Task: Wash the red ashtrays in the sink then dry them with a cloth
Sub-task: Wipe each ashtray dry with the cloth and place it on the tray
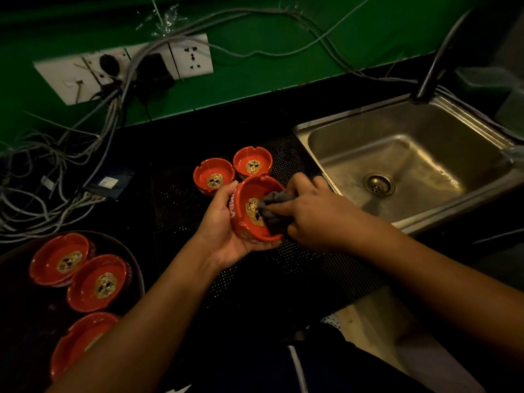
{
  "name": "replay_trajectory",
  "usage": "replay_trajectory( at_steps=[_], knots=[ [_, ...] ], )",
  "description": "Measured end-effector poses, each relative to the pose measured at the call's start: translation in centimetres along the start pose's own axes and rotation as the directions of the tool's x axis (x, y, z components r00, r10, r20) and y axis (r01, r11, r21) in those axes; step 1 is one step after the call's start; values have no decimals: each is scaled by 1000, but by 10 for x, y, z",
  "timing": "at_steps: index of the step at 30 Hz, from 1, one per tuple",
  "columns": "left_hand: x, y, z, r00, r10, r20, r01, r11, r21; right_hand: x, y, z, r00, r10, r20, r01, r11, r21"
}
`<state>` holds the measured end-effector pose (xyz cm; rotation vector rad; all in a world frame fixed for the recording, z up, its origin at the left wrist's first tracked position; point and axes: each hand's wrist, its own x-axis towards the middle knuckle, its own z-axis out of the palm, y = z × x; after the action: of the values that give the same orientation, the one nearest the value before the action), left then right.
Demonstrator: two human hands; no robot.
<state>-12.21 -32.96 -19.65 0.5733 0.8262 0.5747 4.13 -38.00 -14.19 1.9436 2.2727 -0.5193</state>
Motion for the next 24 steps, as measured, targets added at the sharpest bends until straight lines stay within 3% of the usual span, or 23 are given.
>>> replay_trajectory(
  at_steps=[6, 9, 11, 13, 15, 17, 19, 21, 22, 24],
  knots=[
    [-4, -2, -1, 1000, -17, 15, 17, 999, -28, -2, -5, 0, 999, -25, 27, 25, 999, 26],
    [-4, -3, 2, 999, -10, 30, 10, 1000, -12, 1, -4, 2, 995, 51, -89, -45, 997, 60],
    [-3, -6, 6, 999, -20, 36, 21, 1000, -8, 5, -15, 6, 984, 25, -178, -7, 995, 100],
    [-3, -7, 5, 999, -23, 22, 23, 1000, -11, 4, -23, 10, 983, -48, -178, 87, 972, 220],
    [-3, -8, 0, 1000, -23, 12, 24, 999, -29, -1, -21, 9, 987, -100, -129, 149, 876, 459],
    [-4, -10, -5, 1000, -20, -6, 20, 998, -53, -8, -13, 5, 985, -102, -141, 171, 711, 682],
    [-4, -13, -9, 1000, -24, -15, 23, 996, -84, -11, -2, 6, 952, 15, -306, 227, 636, 738],
    [-5, -15, -12, 999, -47, -9, 46, 991, -127, -5, 11, 18, 879, 239, -413, 183, 631, 754],
    [-6, -16, -12, 998, -68, 1, 67, 988, -139, 0, 18, 28, 875, 330, -355, 111, 576, 810],
    [-7, -17, -10, 994, -106, 24, 108, 987, -120, 6, 21, 44, 935, 351, -43, -74, 312, 947]
  ],
)
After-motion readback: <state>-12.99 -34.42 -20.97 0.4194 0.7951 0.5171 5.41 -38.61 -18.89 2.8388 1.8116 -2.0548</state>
